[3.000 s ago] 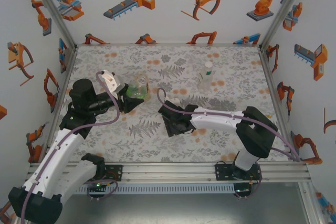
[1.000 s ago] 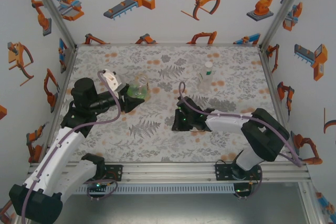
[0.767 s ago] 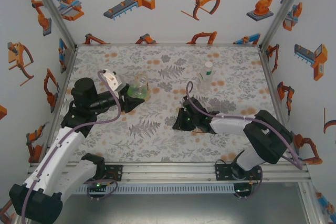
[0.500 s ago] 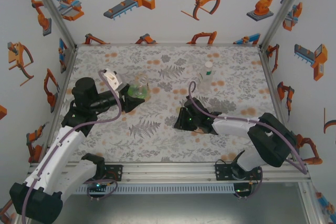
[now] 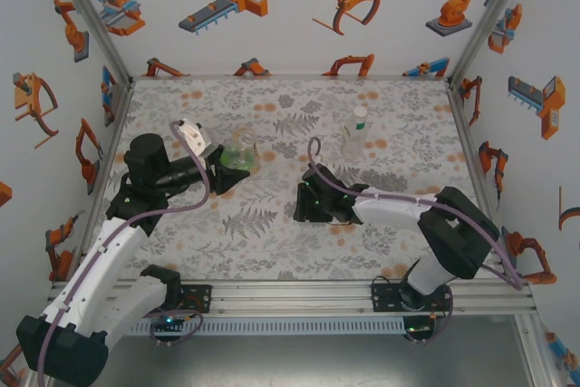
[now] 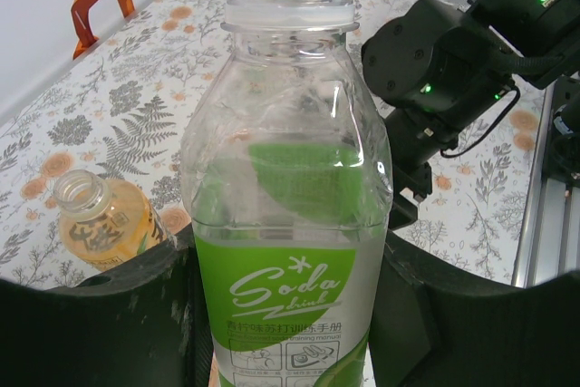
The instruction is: Screw on the bottle caps
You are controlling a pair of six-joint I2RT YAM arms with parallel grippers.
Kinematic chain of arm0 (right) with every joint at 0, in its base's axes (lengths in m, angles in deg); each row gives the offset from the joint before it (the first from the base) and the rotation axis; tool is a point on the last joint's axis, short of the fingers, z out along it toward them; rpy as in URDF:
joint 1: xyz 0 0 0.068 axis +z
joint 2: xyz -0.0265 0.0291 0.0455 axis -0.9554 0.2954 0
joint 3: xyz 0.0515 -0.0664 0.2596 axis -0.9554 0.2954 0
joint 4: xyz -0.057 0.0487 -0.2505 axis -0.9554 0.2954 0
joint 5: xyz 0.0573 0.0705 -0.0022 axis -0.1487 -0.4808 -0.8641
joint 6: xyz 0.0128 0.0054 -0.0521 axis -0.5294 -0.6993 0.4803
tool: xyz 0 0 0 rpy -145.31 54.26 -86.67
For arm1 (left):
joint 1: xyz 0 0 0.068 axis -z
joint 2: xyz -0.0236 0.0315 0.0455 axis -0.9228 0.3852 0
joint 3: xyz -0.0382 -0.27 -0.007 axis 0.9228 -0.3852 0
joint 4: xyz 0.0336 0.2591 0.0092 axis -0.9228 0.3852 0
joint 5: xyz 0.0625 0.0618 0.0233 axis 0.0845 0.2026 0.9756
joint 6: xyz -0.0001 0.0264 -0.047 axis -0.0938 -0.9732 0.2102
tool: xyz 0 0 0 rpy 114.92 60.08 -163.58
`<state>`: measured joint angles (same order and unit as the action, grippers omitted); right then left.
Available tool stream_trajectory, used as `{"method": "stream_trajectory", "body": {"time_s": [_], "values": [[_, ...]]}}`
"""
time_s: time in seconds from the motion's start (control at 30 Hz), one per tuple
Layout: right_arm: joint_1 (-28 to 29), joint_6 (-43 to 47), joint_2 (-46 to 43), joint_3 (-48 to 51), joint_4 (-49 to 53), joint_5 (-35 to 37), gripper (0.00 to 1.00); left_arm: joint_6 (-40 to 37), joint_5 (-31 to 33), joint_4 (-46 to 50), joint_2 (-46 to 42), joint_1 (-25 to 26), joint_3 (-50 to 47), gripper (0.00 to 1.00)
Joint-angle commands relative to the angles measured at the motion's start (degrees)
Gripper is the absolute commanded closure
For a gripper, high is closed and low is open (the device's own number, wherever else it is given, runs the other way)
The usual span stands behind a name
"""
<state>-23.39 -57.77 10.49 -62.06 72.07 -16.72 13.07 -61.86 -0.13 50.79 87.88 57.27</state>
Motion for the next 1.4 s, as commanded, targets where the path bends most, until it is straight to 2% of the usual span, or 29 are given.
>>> {"method": "stream_trajectory", "body": {"time_s": [0.0,0.23,0.53,1.37], "values": [[2.3,3.2,4.1,-1.6,13.2,6.0,0.5,0.3,-1.8,-0.9,-0.1,-0.4,-0.1,0.91],[6.1,5.9,8.6,-8.1,20.9,11.0,0.5,0.4,-1.8,-0.9,0.0,-0.4,0.1,0.91],[7.9,6.6,10.8,-11.6,24.2,12.0,0.54,0.3,-1.8,-0.9,0.2,-0.4,0.0,0.91],[8.1,8.0,11.0,-11.9,20.6,11.6,0.57,0.5,-1.8,-1.0,0.0,-0.5,0.0,0.91]]}}
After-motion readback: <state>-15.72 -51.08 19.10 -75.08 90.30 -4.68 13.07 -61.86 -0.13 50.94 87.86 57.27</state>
